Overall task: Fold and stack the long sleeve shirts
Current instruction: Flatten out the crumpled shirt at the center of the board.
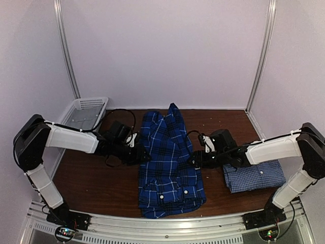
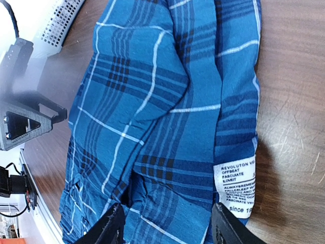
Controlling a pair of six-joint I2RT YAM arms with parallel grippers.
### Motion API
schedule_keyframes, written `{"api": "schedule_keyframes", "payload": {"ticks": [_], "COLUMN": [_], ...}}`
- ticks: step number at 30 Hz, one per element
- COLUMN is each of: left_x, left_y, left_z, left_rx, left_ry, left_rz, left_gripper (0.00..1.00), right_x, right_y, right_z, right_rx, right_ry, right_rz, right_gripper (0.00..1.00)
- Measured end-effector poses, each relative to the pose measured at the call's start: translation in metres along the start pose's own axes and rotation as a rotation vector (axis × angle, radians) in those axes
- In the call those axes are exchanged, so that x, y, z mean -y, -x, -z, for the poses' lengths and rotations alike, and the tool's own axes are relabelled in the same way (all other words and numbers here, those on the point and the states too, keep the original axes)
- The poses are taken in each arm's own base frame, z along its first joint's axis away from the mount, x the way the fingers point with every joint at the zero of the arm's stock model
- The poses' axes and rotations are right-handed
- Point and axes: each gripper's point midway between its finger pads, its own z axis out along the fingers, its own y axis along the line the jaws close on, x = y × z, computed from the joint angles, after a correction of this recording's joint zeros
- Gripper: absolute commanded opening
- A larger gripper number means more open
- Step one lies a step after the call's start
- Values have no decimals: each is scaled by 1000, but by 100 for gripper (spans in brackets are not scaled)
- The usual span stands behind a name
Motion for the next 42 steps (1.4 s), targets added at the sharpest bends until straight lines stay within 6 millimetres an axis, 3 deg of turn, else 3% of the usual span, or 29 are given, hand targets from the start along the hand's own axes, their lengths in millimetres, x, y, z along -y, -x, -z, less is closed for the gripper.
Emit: {"api": "schedule_keyframes", "payload": {"ticks": [16,26,34,42], "left_x": [-15,-15,-11,-2], "left_y": [-23,-28,-35,-41], "left_z": [-22,-22,-21,-22], "left_rx": [-65,-70,-97,-123], "left_ry": [124,145,131,91], "left_rz": [-20,-43,-47,-42], "left_gripper": [58,62,34,5], "right_x": [20,16,13,11], "right_y": [-30,-30,-32,-32], "right_z": [-23,-27,-30,-31], "right_rx": [-87,-86,-94,-99], "right_ry": [-13,16,37,52], "right_rz": [-22,-38,-52,-64], "right_gripper": [54,46,32,4]}}
